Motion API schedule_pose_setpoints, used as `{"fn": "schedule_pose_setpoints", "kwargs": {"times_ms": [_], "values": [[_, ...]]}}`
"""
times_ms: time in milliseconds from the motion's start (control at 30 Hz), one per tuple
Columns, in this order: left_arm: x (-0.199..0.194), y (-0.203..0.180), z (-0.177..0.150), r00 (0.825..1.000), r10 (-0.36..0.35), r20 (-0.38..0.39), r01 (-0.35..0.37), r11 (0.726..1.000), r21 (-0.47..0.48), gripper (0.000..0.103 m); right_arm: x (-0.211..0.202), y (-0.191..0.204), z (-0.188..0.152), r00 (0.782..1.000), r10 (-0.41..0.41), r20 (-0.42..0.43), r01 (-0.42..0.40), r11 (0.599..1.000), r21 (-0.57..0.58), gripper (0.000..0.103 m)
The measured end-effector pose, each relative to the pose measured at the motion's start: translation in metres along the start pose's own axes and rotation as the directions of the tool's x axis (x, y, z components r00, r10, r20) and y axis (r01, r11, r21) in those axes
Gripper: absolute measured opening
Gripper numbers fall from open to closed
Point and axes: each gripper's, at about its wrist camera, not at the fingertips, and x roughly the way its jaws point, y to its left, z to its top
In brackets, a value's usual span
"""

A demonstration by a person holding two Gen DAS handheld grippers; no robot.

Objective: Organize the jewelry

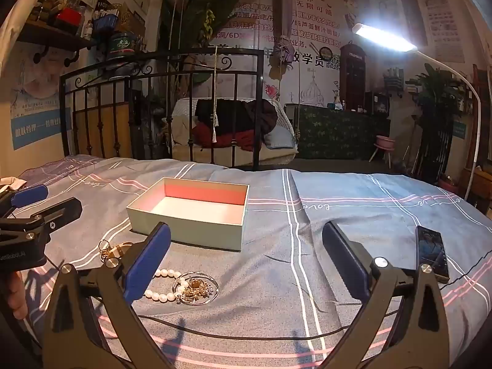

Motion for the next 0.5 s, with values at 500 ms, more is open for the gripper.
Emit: {"fn": "schedule_pose_setpoints", "kwargs": {"times_ms": [500], "values": [[-0.0022,-0.0014,-0.0032,1.0,0.002,0.008,-0.002,1.0,-0.003,0.097,0.0053,-0.0011,0.0022,1.0,0.009,-0.005,-0.009,1.0,0.002,0.097]]}}
